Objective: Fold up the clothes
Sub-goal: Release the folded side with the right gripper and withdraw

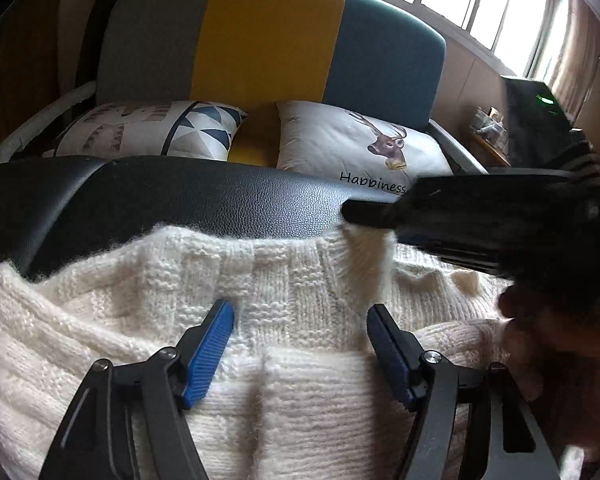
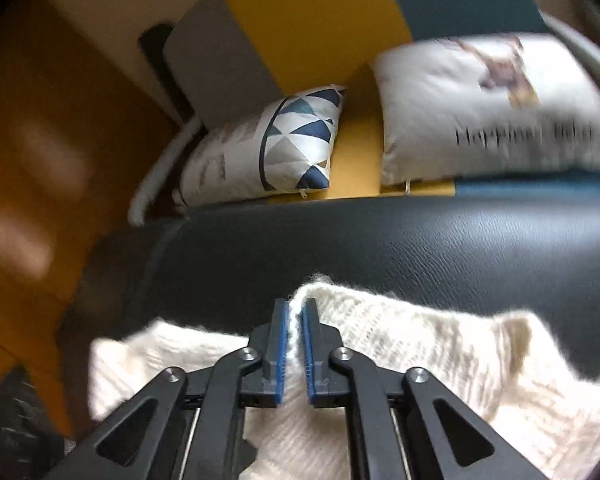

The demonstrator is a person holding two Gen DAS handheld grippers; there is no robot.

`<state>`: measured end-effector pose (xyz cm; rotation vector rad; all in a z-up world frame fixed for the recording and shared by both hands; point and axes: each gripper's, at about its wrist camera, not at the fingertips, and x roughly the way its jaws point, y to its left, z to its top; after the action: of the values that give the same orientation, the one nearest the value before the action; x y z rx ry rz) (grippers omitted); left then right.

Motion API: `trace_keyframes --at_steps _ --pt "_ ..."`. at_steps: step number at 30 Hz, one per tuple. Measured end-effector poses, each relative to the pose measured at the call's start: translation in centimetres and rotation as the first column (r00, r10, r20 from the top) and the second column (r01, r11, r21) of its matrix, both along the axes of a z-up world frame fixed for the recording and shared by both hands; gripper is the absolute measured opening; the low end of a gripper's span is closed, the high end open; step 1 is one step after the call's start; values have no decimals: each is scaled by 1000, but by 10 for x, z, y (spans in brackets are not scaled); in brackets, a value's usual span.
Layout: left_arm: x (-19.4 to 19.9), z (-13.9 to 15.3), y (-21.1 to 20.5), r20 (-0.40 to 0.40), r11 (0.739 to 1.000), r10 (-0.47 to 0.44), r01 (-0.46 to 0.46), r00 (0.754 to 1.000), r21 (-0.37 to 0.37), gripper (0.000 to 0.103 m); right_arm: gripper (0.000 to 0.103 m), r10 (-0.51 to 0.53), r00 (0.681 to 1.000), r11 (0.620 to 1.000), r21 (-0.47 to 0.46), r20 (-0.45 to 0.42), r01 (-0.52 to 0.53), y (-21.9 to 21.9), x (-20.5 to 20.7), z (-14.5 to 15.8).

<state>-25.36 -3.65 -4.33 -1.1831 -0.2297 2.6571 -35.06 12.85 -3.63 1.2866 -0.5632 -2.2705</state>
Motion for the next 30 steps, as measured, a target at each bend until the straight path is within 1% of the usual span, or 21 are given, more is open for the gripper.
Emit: trace_keyframes --at_steps 1,2,4,5,7,11,14,17,18,21,23,24,26,27,28,29,30 --pt "0 0 0 0 1000 -1 1 1000 -1 71 25 -22 1000 999 -26 -1 22 10 4 5" --pt "1 1 1 0 1000 -1 1 1000 -4 71 25 -37 999 999 -32 -19 36 19 8 11" --pt "0 1 1 0 1000 -2 2 1000 -8 71 25 -66 995 998 -29 -75 64 41 21 27" --pt "0 0 2 0 1000 -2 2 1000 -11 71 25 -76 993 997 -7 -95 76 50 28 34" --pt "0 0 3 0 1000 -2 2 1000 -19 72 25 -85 990 992 85 -109 95 59 39 40" --pt "0 0 5 -2 1000 -3 2 1000 -30 72 25 -85 990 970 219 -114 109 54 47 35" --pt "0 0 4 -2 1000 -3 3 1000 -28 72 25 -85 989 941 316 -117 118 50 54 32" --pt "0 0 4 -3 1000 -2 2 1000 -25 73 25 -84 989 903 411 -121 127 46 60 28" --pt "0 0 4 -4 1000 -2 2 1000 -25 73 25 -90 988 898 418 -124 134 46 61 28" --pt "0 0 5 -6 1000 -2 2 1000 -29 73 25 -129 985 914 373 -112 162 54 51 27" --pt "0 0 5 -6 1000 -2 2 1000 -29 73 25 -132 987 908 388 -94 159 50 40 27" --pt "0 0 5 -6 1000 -2 2 1000 -26 73 25 -120 989 894 424 -83 144 44 34 26" --pt "0 0 4 -6 1000 -3 3 1000 -20 73 24 -84 995 837 539 -47 96 29 25 22" --pt "1 0 4 -7 1000 -3 3 1000 -19 73 20 -85 996 818 569 -34 89 28 24 19" --pt "1 0 3 -7 1000 -3 3 1000 -19 73 19 -94 995 811 577 -32 95 29 23 18" --pt "1 -1 3 -8 1000 -3 3 1000 -19 73 8 -104 994 805 585 -29 101 30 22 17" --pt "1 -1 3 -8 1000 -3 3 1000 -19 73 5 -118 993 804 584 -32 114 32 22 18"
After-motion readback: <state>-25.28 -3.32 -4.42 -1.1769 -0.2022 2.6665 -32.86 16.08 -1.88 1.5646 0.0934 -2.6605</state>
